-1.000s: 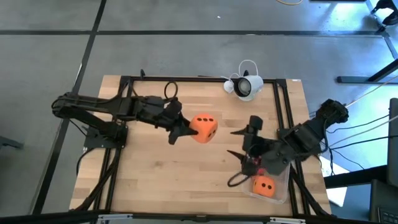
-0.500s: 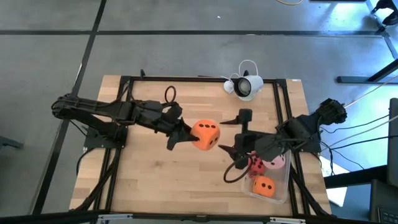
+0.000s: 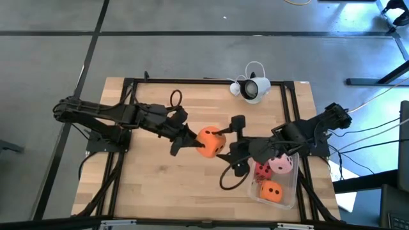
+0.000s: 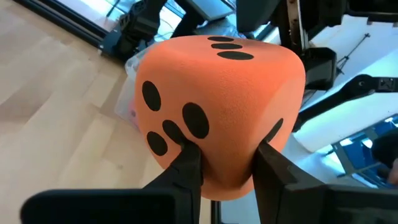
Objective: Pick & Place Dice
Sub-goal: Put the large orange die into the transparent bin
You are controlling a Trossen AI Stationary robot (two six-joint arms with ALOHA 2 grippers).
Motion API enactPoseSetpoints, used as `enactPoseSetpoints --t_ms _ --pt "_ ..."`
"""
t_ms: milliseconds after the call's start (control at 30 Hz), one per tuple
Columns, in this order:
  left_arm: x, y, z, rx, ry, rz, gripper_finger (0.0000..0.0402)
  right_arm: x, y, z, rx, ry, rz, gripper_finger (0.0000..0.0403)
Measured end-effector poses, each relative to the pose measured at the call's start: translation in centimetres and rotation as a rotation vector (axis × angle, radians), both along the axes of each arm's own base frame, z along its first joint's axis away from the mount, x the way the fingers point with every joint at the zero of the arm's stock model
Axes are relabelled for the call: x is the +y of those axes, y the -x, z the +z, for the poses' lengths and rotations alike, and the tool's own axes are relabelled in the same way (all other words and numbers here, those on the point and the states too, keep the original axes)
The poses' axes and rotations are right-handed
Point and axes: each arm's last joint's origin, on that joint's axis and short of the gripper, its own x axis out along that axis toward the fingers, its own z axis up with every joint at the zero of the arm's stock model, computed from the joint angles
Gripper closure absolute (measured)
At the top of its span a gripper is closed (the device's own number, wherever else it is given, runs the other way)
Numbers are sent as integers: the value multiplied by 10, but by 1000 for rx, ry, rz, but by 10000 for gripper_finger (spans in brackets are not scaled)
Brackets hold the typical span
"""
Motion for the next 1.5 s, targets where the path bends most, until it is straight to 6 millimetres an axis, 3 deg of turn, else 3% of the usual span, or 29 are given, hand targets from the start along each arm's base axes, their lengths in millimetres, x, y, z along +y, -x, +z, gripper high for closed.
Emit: enactPoseSetpoints --t_ms 433,867,1300,1500 --pt "-6 -9 -7 18 14 -75 348 -7 -17 -11 58 -73 67 50" --pt "-7 -8 -5 2 22 -101 355 -16 -22 -11 57 -199 19 211" --pt "-7 -8 -5 5 36 -117 367 -21 -26 -11 58 -436 -69 215" --pt "-7 -8 -6 24 68 -105 361 -21 -26 -12 58 -457 -85 221"
